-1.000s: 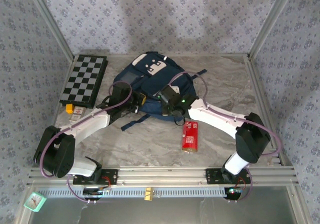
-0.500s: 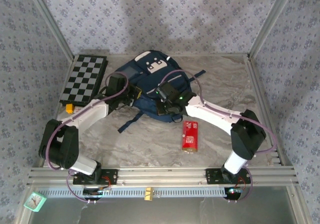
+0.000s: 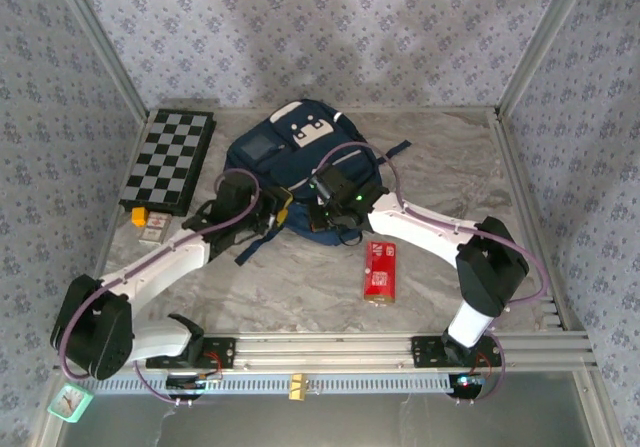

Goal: Pack the student bag

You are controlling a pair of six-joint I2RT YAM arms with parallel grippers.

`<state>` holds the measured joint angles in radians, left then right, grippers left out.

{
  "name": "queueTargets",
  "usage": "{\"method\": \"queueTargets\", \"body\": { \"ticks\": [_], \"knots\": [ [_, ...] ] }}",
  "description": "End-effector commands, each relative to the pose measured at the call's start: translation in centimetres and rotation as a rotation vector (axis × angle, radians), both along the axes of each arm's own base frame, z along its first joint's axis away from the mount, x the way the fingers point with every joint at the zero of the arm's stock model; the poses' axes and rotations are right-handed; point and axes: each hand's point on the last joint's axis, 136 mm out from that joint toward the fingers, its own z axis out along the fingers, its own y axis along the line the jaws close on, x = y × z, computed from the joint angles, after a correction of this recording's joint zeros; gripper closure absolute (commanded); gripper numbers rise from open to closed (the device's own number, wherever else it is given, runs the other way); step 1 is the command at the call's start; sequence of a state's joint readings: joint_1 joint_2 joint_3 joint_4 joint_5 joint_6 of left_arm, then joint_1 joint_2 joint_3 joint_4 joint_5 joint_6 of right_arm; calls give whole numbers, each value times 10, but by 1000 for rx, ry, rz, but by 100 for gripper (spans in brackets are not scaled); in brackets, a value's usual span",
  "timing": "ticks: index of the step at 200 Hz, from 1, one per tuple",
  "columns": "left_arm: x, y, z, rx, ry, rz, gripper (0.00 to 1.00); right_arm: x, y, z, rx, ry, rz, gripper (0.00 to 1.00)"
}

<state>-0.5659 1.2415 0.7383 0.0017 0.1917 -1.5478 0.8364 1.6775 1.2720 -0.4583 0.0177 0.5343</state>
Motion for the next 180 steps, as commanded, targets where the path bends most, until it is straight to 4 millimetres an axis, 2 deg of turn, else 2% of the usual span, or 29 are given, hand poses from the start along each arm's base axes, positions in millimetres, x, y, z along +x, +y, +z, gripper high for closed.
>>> {"method": "queueTargets", "body": {
  "ticks": [1, 26, 79, 91, 116, 140, 173, 180],
  "knots": [
    [0, -2, 0, -63, 26, 91, 60, -3, 3, -5, 1, 12, 2, 100],
    [1, -9, -6, -74, 44, 122, 58, -2, 4, -7, -1, 8, 4, 100],
    [23, -29, 12, -103, -25, 106, 58, -1, 8, -10, -6, 3, 13, 100],
    [23, -35, 7, -97, -4, 96, 60, -1, 7, -10, -6, 2, 13, 100],
    [27, -41, -2, -99, 0, 112, 66, 1, 9, -11, -2, 2, 11, 100],
    [31, -40, -9, -78, -13, 131, 82, 3, 10, -12, -7, 1, 7, 100],
    [34, -24, -8, -11, -46, 147, 100, 4, -1, -11, -55, -15, -19, 100],
    [33, -21, -7, 13, -49, 143, 100, 4, -7, -10, -72, -18, -31, 100]
  ]
}}
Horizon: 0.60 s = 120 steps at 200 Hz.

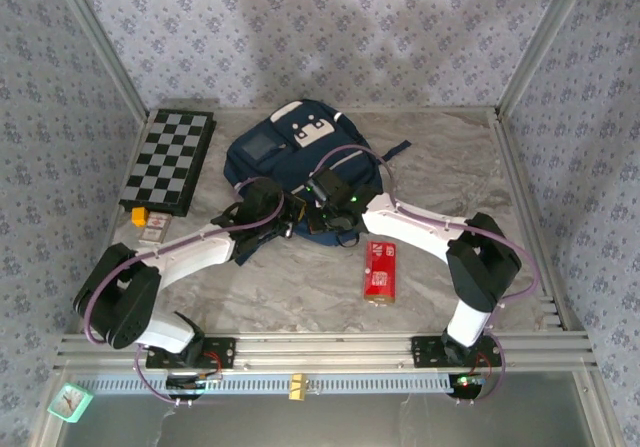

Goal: Pack the student bag

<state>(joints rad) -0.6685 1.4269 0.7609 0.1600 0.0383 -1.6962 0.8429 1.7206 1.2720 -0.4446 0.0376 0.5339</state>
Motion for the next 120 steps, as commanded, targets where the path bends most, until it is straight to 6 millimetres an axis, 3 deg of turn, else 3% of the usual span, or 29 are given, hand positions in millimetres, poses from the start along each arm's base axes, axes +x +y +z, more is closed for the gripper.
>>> {"method": "queueTargets", "body": {
  "ticks": [1, 53, 70, 74, 99, 120],
  "knots": [
    [14, 11, 23, 39, -88, 36, 100, 1, -10, 7, -41, -26, -29, 100],
    [13, 40, 26, 125, -98, 15, 100, -13, -51, 13, -112, -24, -31, 100],
    [14, 43, 25, 126, -88, -16, 100, -15, -68, 16, -143, -15, -41, 100],
    [15, 44, 26, 125, -91, -21, 100, -19, -79, 5, -173, 6, -46, 100],
    [18, 46, 27, 126, -98, -52, 100, -16, -106, 2, -205, 17, -72, 100],
    [22, 46, 33, 131, -116, -87, 100, -15, -112, 2, -230, -9, -35, 100]
  ]
}}
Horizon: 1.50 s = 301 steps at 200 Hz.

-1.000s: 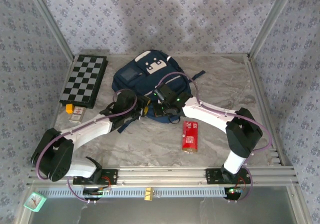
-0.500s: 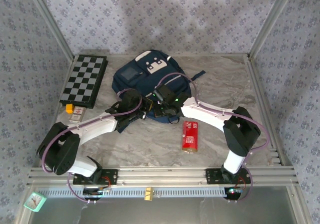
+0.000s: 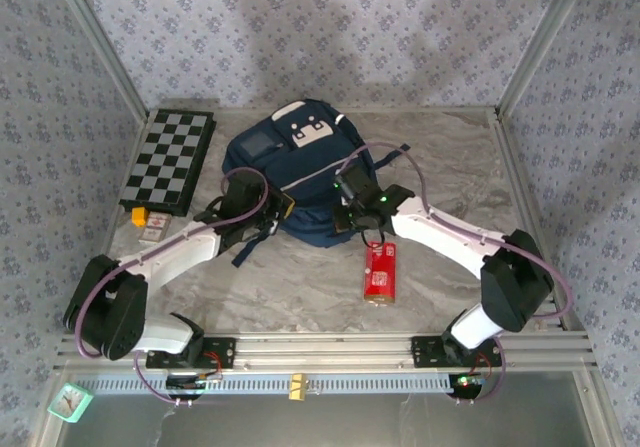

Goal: Pack the student bag

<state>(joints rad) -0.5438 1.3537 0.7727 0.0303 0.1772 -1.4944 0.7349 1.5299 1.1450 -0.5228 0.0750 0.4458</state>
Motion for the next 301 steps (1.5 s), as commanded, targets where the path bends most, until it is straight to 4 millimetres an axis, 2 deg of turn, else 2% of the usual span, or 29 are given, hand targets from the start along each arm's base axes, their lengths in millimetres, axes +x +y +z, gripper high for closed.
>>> {"method": "queueTargets", "body": {
  "ticks": [1, 18, 39, 60, 69, 74, 77, 88, 107, 123, 133, 146, 174, 195, 235, 267, 301],
  "knots": [
    [21, 14, 24, 45, -91, 12, 100, -15, -39, -15, -161, 39, 18, 100],
    [25, 9, 30, 47, -107, -35, 100, -20, -32, -15, -162, 38, 57, 100],
    [35, 4, 38, 36, -137, -85, 100, -28, -11, -16, -130, 41, 124, 100],
    [50, 5, 47, 24, -175, -173, 100, -39, 19, -13, -95, 43, 189, 100],
    [57, 8, 51, 27, -187, -231, 100, -39, 42, -8, -36, 34, 221, 100],
    [59, 10, 52, 34, -183, -257, 100, -43, 50, -12, -28, 46, 237, 100],
    [60, 11, 52, 38, -180, -268, 100, -39, 60, -2, -1, 28, 243, 100],
    [63, 17, 52, 56, -184, -297, 100, -41, 83, 0, 31, 27, 281, 100],
    [67, 29, 53, 69, -198, -310, 100, -36, 99, -5, 23, 20, 297, 100],
    [63, 37, 52, 65, -179, -335, 100, -32, 101, -7, 24, 18, 300, 100],
    [58, 37, 52, 59, -177, -353, 91, -30, 100, -5, 33, 13, 298, 100],
    [52, 37, 51, 47, -174, -341, 82, -25, 90, -3, 12, -1, 271, 100],
    [46, 42, 38, 26, -123, -291, 77, -14, 66, -2, -2, 11, 161, 100],
    [41, 48, 33, 20, -107, -235, 66, -7, 64, 3, 26, 5, 155, 82],
    [23, 54, 18, 23, -38, -145, 54, 3, 57, 13, 45, 10, 133, 63],
    [10, 34, 12, -5, 21, -71, 50, 17, 51, 20, 87, 4, 112, 58],
    [13, 10, 16, -78, 34, 18, 50, 26, 53, 27, 104, 4, 99, 52]
  ]
}}
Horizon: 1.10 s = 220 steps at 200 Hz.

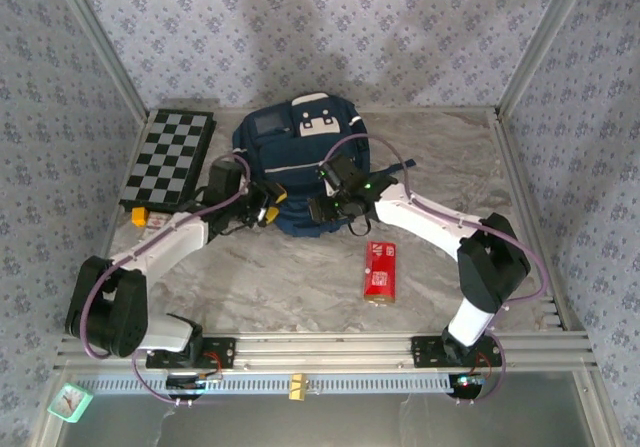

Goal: Pack the student bag

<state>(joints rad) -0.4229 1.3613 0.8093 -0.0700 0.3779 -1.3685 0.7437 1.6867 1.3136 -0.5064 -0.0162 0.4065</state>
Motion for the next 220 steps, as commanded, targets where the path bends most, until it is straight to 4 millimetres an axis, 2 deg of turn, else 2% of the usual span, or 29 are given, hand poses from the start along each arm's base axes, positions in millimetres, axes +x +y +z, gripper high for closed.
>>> {"method": "queueTargets", "body": {
  "ticks": [1, 61, 69, 109, 134, 180, 220],
  "knots": [
    [14, -6, 16, -66, -7, 132, 50, 4, 7, 22, 48, -10, 5, 52],
    [31, -11, 2, -41, 40, 202, 50, 10, 27, 18, 24, 28, -45, 51],
    [33, -11, 0, -35, 47, 206, 51, 7, 26, 12, -1, 53, -57, 50],
    [39, -3, -5, 9, 46, 251, 59, 8, 33, -8, -51, 111, -88, 56],
    [44, -3, -10, 2, 59, 260, 68, 14, 33, -15, -89, 116, -112, 55],
    [50, -8, -2, -3, 45, 243, 87, 27, 34, -20, -152, 116, -145, 55],
    [49, -7, 1, -7, 38, 245, 91, 30, 30, -35, -183, 131, -176, 59]
  ]
}}
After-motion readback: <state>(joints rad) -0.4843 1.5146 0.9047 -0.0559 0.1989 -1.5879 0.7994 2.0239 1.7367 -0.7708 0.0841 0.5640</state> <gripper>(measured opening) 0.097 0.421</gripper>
